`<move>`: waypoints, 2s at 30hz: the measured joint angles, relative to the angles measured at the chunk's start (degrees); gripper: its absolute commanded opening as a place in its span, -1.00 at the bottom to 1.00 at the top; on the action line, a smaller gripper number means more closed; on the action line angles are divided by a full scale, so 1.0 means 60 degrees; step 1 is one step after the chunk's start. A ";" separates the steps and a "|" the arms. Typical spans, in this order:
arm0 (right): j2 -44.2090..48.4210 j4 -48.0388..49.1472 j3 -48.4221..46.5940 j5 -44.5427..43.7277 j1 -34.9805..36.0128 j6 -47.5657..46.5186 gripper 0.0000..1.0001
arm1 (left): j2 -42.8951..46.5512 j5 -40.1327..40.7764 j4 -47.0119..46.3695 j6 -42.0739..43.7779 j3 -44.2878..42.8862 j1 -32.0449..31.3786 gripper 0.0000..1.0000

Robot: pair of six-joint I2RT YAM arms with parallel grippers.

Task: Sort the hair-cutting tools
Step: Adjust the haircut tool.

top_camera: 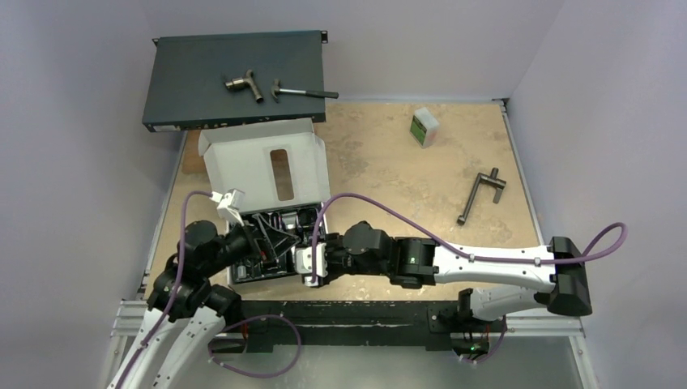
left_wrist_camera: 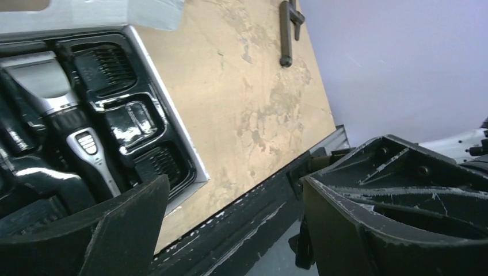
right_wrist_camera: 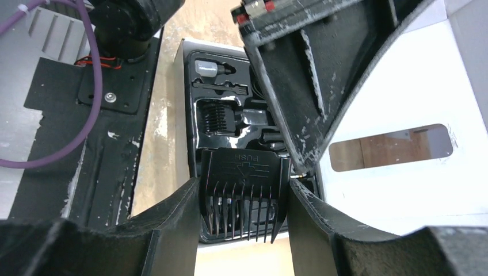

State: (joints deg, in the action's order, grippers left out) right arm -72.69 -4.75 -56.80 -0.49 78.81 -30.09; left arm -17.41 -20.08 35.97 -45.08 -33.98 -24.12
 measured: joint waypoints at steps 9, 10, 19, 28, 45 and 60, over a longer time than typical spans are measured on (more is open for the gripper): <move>0.0076 0.0157 0.0401 -0.0189 0.0135 0.0058 -1.00 | -0.0357 -0.1512 -0.1606 -0.0455 0.0433 0.0000 0.49; 0.0076 0.0157 0.0463 -0.0251 0.0135 0.0055 -1.00 | -0.0277 -0.1617 -0.1708 -0.0499 0.0495 0.0000 0.48; 0.0255 0.0492 0.0652 -0.0277 0.0131 0.0091 -1.00 | 0.0131 -0.2189 -0.1949 -0.0630 0.0750 0.0000 0.24; 0.0346 0.0605 0.0747 -0.0277 0.0131 0.0124 -1.00 | 0.0004 -0.2703 -0.2124 -0.0637 0.1024 0.0000 -0.36; 0.0346 0.0812 0.0794 -0.0331 0.0120 0.0120 -1.00 | -0.0168 -0.3541 -0.2554 -0.0623 0.1126 0.0000 -0.28; 0.0306 0.0867 0.0812 -0.0346 0.0120 0.0321 0.15 | 0.0073 -0.3716 -0.2685 -0.0663 0.1275 -0.0004 -1.00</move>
State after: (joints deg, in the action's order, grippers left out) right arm -70.85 0.45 -51.92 -2.57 79.53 -28.16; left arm -16.97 -42.37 19.86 -49.06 -26.33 -24.14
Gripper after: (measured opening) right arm 0.471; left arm 0.021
